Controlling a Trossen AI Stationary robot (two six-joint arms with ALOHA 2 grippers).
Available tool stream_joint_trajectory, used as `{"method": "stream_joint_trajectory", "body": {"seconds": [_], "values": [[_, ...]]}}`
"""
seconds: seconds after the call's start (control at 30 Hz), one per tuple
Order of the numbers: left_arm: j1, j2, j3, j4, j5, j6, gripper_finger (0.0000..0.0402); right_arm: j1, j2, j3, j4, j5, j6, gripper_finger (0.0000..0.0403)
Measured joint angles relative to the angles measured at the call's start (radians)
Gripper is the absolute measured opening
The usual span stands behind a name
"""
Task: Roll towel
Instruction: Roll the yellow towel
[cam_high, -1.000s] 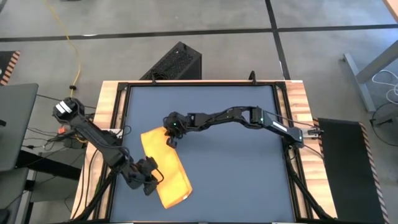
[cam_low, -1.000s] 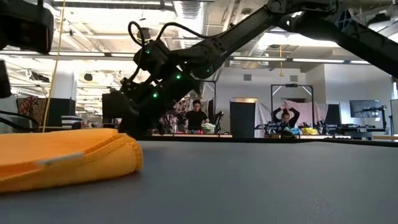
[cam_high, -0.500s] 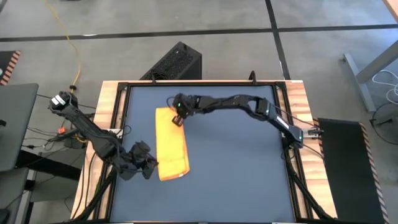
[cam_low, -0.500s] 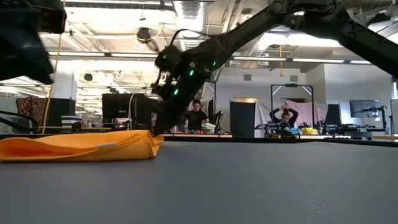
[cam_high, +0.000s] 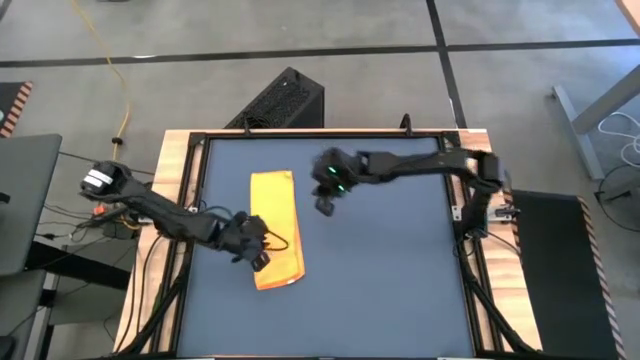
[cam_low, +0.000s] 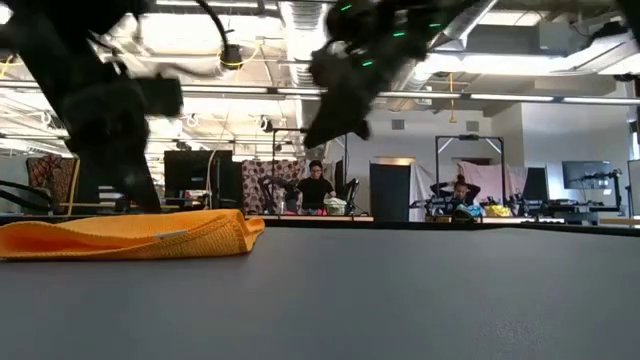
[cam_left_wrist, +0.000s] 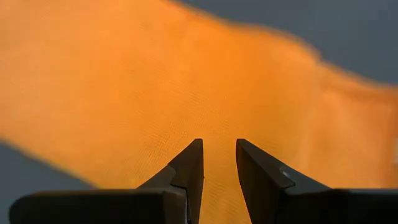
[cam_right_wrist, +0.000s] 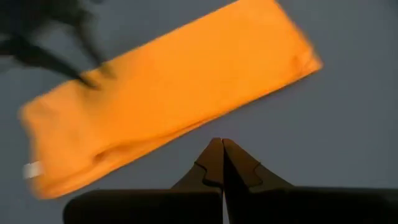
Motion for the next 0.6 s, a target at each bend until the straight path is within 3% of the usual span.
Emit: {"method": "stream_joint_trajectory", "body": {"seconds": [0.17, 0.33, 0.47, 0.6], "values": [[0.114, 0.093, -0.04, 0.144, 0.099, 0.14, 0.0084, 0.132, -0.181, -0.303, 0.231, 0.062, 0.11, 0.0017], [0.192, 0.138, -0.037, 0.163, 0.149, 0.239, 0.0084, 0.283, -0.26, -0.447, 0.388, 0.187, 0.193, 0.0017], [0.258, 0.141, -0.038, 0.201, 0.171, 0.306, 0.0084, 0.396, -0.213, -0.476, 0.552, 0.192, 0.095, 0.0017], [0.319, 0.141, -0.038, 0.245, 0.244, 0.342, 0.0084, 0.442, -0.059, -0.46, 0.663, 0.206, 0.12, 0.0017]]}}
